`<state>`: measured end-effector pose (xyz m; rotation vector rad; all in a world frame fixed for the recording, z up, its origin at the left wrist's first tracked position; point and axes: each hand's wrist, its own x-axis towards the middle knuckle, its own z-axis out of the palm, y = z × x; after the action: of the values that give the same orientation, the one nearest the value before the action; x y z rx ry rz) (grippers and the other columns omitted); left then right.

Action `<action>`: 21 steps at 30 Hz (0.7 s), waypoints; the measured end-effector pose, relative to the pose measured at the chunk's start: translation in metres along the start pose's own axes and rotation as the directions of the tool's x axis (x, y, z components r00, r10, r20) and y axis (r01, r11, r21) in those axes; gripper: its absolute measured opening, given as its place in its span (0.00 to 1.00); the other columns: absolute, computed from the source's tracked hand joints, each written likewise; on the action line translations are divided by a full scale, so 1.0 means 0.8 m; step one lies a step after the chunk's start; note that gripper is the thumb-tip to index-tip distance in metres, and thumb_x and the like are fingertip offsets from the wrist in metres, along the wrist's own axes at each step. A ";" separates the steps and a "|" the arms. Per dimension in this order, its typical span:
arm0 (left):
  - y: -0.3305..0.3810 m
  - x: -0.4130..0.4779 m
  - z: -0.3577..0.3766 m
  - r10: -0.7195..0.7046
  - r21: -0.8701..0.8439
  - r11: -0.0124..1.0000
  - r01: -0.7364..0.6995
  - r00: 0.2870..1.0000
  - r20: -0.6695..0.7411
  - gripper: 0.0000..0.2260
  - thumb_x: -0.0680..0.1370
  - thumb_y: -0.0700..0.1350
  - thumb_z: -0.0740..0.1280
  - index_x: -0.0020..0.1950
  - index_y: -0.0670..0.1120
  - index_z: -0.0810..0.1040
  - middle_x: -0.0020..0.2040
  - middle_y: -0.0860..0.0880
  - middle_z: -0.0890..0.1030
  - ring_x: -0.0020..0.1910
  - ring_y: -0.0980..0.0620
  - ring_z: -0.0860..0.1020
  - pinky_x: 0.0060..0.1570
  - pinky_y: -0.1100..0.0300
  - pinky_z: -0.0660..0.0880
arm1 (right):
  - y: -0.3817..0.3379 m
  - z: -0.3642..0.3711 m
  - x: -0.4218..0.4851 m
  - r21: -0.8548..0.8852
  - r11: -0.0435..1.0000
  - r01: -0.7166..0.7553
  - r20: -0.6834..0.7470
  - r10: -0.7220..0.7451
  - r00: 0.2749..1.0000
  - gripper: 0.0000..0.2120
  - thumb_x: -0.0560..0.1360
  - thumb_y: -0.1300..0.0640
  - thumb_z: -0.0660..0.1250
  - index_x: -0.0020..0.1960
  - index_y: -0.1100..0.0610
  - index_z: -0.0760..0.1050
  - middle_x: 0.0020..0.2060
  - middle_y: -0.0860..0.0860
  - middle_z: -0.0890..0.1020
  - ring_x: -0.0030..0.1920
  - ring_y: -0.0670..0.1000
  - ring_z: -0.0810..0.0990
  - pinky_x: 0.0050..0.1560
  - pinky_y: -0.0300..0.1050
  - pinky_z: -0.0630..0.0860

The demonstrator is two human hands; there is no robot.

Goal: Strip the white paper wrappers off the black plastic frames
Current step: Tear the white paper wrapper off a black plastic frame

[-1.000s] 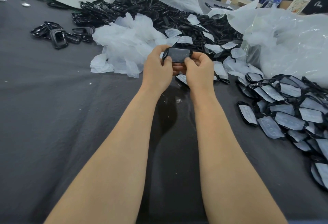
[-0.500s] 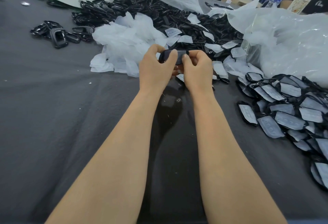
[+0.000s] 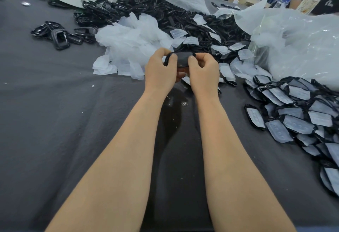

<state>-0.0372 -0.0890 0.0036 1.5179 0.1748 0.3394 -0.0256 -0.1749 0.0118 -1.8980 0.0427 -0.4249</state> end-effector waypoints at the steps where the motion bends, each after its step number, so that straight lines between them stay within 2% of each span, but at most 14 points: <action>1: 0.000 0.000 0.000 0.016 0.016 1.000 -0.016 1.000 0.007 0.05 0.81 0.42 0.60 0.46 0.47 0.72 0.47 0.40 0.82 0.28 0.56 0.81 0.29 0.65 0.76 | 0.000 0.000 -0.001 0.022 1.000 -0.016 0.003 0.016 1.000 0.04 0.76 0.56 0.66 0.49 0.56 0.73 0.43 0.50 0.79 0.48 0.50 0.79 0.54 0.48 0.77; 4: -0.002 0.000 0.001 0.036 0.070 0.997 -0.038 0.999 0.030 0.07 0.81 0.43 0.60 0.44 0.49 0.71 0.47 0.39 0.82 0.35 0.50 0.83 0.36 0.58 0.81 | 0.001 0.000 -0.001 0.057 0.997 -0.054 0.009 0.053 0.999 0.07 0.75 0.55 0.68 0.43 0.52 0.71 0.40 0.48 0.78 0.46 0.51 0.79 0.55 0.52 0.77; 6: -0.002 0.000 0.002 0.029 0.100 0.994 -0.033 0.998 0.047 0.06 0.81 0.43 0.60 0.45 0.49 0.71 0.46 0.38 0.82 0.41 0.44 0.83 0.42 0.52 0.82 | 0.000 -0.002 0.000 0.085 0.992 -0.091 0.009 0.091 0.996 0.08 0.75 0.56 0.68 0.41 0.50 0.70 0.40 0.50 0.78 0.47 0.55 0.80 0.55 0.55 0.77; 8: -0.002 0.000 0.002 0.025 0.108 0.994 -0.031 0.998 0.057 0.04 0.82 0.43 0.59 0.47 0.47 0.72 0.45 0.38 0.82 0.37 0.46 0.83 0.38 0.56 0.81 | 0.000 -0.003 0.002 0.087 0.989 -0.118 0.001 0.119 0.993 0.08 0.76 0.57 0.67 0.39 0.50 0.70 0.40 0.51 0.79 0.47 0.57 0.81 0.56 0.57 0.77; 12: -0.002 -0.001 0.003 0.008 0.079 0.997 -0.012 0.998 0.055 0.04 0.82 0.42 0.59 0.51 0.43 0.72 0.37 0.42 0.81 0.25 0.58 0.77 0.30 0.65 0.76 | 0.003 -0.003 0.005 0.047 0.992 -0.114 0.000 0.114 0.993 0.06 0.77 0.57 0.65 0.42 0.56 0.74 0.40 0.55 0.81 0.47 0.58 0.81 0.55 0.58 0.76; 15: -0.001 -0.003 0.003 0.011 0.077 0.997 -0.014 0.999 0.041 0.04 0.82 0.42 0.60 0.52 0.41 0.72 0.34 0.46 0.80 0.23 0.59 0.77 0.29 0.65 0.77 | 0.005 -0.003 0.006 -0.014 0.997 -0.075 -0.028 0.075 0.997 0.05 0.78 0.57 0.64 0.45 0.58 0.75 0.37 0.50 0.78 0.44 0.53 0.79 0.55 0.54 0.76; 17: 0.000 -0.004 0.004 0.024 0.094 0.995 -0.028 0.999 0.040 0.07 0.80 0.44 0.63 0.53 0.42 0.73 0.39 0.43 0.82 0.29 0.57 0.80 0.37 0.60 0.80 | 0.006 -0.004 0.006 -0.026 0.997 -0.075 -0.047 0.074 0.996 0.06 0.78 0.56 0.64 0.46 0.58 0.75 0.38 0.50 0.78 0.45 0.51 0.79 0.55 0.52 0.76; 18: 0.000 -0.004 0.004 0.024 0.121 0.992 -0.030 0.998 0.050 0.09 0.80 0.46 0.65 0.55 0.42 0.74 0.43 0.42 0.83 0.36 0.52 0.82 0.44 0.55 0.81 | 0.007 -0.004 0.007 -0.025 0.996 -0.081 -0.057 0.080 0.995 0.06 0.78 0.56 0.64 0.47 0.58 0.75 0.41 0.52 0.80 0.46 0.52 0.80 0.56 0.53 0.76; 20: 0.001 -0.004 0.003 0.015 0.202 0.979 -0.031 0.997 0.077 0.10 0.78 0.46 0.67 0.57 0.43 0.74 0.50 0.41 0.82 0.49 0.44 0.81 0.54 0.47 0.78 | 0.008 -0.005 0.007 -0.019 0.995 -0.097 -0.072 0.095 0.993 0.06 0.78 0.55 0.64 0.48 0.58 0.75 0.44 0.55 0.81 0.49 0.54 0.81 0.56 0.53 0.76; 21: 0.001 -0.004 0.002 0.014 0.215 0.976 -0.031 0.996 0.083 0.08 0.78 0.45 0.67 0.56 0.45 0.74 0.51 0.41 0.82 0.51 0.42 0.81 0.56 0.46 0.77 | 0.009 -0.005 0.007 -0.022 0.994 -0.104 -0.072 0.102 0.992 0.06 0.78 0.55 0.64 0.48 0.58 0.75 0.45 0.55 0.82 0.49 0.54 0.81 0.56 0.53 0.76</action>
<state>-0.0398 -0.0919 0.0045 1.7469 0.1337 0.2829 -0.0209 -0.1825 0.0081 -1.8956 0.1930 -0.4234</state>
